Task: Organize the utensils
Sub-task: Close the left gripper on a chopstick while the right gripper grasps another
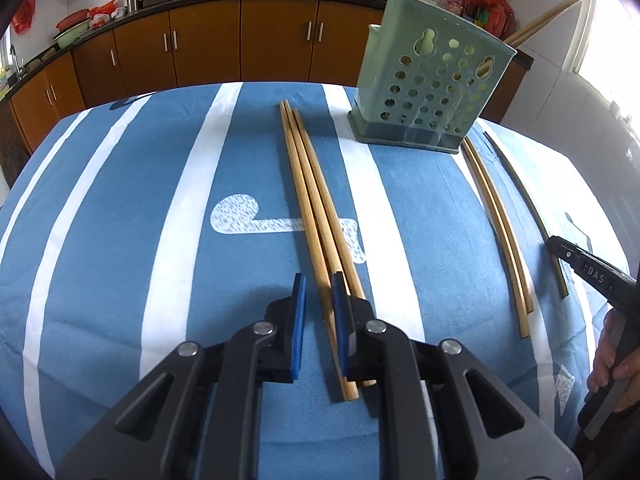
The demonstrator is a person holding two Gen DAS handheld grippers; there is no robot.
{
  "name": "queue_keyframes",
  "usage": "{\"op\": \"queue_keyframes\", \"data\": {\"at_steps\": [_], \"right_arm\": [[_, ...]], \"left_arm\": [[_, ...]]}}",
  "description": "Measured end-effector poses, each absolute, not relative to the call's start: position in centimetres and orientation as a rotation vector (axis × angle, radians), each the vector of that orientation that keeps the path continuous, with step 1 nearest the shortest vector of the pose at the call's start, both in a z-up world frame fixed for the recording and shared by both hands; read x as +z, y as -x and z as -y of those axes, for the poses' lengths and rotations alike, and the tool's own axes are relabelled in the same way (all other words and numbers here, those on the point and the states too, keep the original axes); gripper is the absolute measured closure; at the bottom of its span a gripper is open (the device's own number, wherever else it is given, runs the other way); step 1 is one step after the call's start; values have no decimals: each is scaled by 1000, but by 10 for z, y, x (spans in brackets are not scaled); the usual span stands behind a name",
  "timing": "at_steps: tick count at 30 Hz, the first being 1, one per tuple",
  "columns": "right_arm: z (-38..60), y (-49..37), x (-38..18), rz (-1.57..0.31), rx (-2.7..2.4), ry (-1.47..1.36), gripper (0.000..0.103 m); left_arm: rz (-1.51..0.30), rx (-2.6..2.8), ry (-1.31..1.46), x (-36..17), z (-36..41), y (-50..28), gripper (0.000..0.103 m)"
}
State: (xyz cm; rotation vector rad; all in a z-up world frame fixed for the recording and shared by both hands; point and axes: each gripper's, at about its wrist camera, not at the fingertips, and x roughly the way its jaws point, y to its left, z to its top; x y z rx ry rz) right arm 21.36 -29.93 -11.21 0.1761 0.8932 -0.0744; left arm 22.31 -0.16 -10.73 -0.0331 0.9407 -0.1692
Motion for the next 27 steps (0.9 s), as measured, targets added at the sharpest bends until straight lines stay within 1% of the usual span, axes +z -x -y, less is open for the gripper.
{"op": "queue_keyframes", "data": {"at_steps": [8, 12, 19, 27], "right_arm": [[296, -213, -112, -889, -61, -169, 95], [295, -211, -111, -887, -50, -161, 95], [291, -206, -111, -876, -50, -135, 95], [291, -205, -111, -869, -53, -130, 95]], "left_arm": [[-932, -126, 4, -111, 6, -230, 94], [-934, -87, 20, -110, -7, -237, 95], [-919, -68, 14, -108, -44, -236, 95], [-898, -79, 16, -108, -46, -231, 94]]}}
